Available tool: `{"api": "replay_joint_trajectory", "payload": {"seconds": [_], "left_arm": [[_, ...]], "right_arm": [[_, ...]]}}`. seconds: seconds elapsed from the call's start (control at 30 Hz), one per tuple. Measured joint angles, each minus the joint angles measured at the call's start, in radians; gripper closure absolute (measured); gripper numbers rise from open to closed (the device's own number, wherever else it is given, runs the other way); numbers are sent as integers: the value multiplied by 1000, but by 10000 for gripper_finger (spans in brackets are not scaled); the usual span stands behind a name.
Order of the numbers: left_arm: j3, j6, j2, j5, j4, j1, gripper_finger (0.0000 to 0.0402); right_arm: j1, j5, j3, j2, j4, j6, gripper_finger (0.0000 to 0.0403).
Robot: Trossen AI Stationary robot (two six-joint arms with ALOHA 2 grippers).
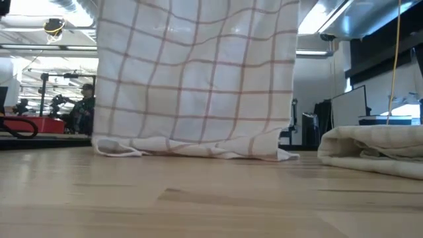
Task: Fold towel
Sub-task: Fold the white with brown pattern towel on the table
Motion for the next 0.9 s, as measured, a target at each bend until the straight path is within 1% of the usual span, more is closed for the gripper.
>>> {"api": "replay_joint_trajectory", "payload": {"seconds": [0.1,0.2,0.37,0.47,0.57,0.63,0.7,0.8,0.9], "left_arm": [[0,-92,55,35,-17,-61,400],[-1,-102,122,71,39,-125,400],[-1,-22,231,73,222,-224,400],[-1,32,288,73,400,-273,400],[-1,129,335,91,626,-314,400],[13,237,359,124,779,-334,400],[48,350,378,152,881,-350,400],[113,490,388,177,930,-369,400],[171,551,389,173,925,-371,400]], "right_arm": [[117,14,0,5,5,25,400],[228,15,0,10,33,79,400],[386,44,0,42,102,123,399],[459,60,0,65,182,120,399],[522,82,0,88,331,46,399],[561,108,9,104,451,-53,398],[594,143,45,123,546,-159,398],[626,221,124,147,593,-275,398],[629,297,185,161,579,-300,398]]}}
